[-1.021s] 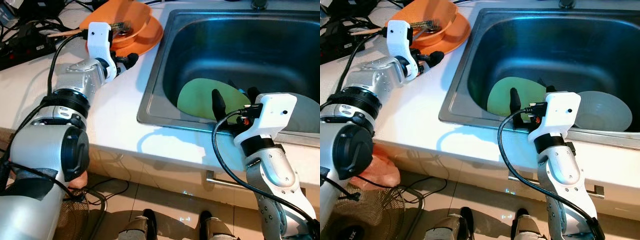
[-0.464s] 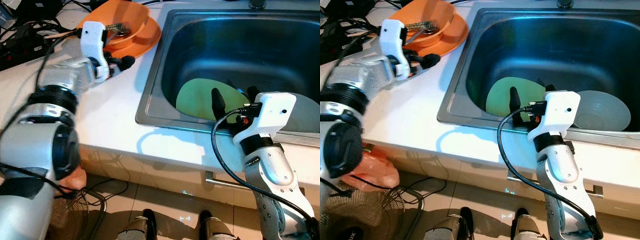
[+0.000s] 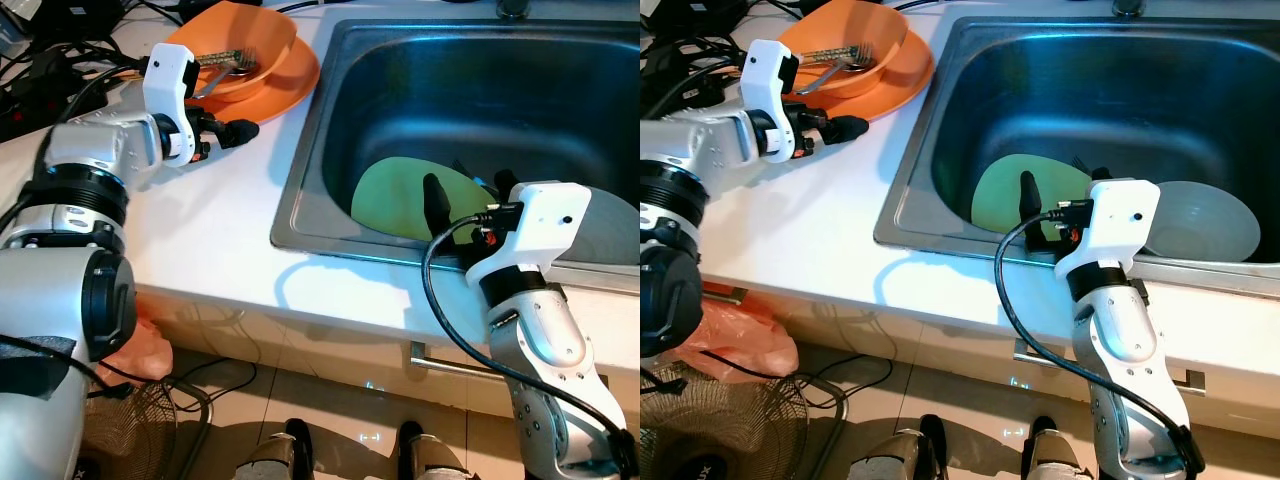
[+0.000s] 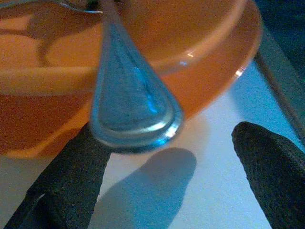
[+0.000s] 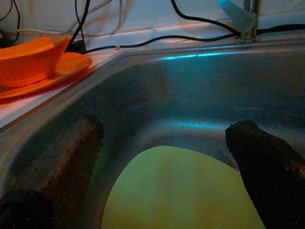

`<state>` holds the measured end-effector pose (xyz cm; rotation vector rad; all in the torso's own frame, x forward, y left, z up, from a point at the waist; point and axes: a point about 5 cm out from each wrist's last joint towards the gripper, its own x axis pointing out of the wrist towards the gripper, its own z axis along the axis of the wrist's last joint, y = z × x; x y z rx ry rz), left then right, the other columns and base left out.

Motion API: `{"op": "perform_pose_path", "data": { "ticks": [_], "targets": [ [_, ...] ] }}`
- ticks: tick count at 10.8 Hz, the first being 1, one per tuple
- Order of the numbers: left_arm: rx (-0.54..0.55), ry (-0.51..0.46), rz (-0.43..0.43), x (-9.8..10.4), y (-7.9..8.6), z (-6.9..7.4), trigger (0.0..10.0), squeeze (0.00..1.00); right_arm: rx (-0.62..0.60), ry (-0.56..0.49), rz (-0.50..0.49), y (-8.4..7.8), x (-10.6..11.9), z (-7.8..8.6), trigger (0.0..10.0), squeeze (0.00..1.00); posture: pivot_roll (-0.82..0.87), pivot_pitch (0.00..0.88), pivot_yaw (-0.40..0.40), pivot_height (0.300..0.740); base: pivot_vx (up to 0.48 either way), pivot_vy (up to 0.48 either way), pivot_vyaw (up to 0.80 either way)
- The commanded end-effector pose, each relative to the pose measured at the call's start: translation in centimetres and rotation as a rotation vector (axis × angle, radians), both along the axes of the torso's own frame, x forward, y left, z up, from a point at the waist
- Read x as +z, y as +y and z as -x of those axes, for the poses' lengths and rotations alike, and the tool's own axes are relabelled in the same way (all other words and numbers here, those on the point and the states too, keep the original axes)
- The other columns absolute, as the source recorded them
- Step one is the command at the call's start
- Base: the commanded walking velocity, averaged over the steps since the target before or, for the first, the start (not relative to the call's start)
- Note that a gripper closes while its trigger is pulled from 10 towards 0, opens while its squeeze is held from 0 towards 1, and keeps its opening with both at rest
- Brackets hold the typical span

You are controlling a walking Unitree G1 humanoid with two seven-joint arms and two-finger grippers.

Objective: Kitchen organization

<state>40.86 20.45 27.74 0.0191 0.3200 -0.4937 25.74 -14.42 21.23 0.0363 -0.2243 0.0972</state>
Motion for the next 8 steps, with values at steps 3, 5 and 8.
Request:
{"op": "perform_pose_path", "data": {
  "ticks": [3, 5, 8],
  "targets": [
    [-0.057, 0.128, -0.022, -1.8, 1.0, 1.0, 10.0, 0.00, -0.037, 0.212, -0.008, -0.3, -4.3, -0.8, 10.0, 0.00, 0.00, 0.277, 0.189, 0.740, 0.000, 0.000, 0.00],
    [-0.085, 0.139, -0.032, -1.5, 1.1, 1.4, 10.0, 0.00, -0.040, 0.210, -0.012, -0.3, -4.4, -1.0, 10.0, 0.00, 0.01, 0.269, 0.193, 0.740, 0.000, 0.000, 0.00],
    [-0.153, 0.143, -0.048, -0.7, 1.0, 2.4, 10.0, 0.00, -0.047, 0.208, -0.016, -0.3, -4.6, -1.2, 10.0, 0.00, 0.02, 0.262, 0.197, 0.740, 0.000, 0.000, 0.00]
  ]
}}
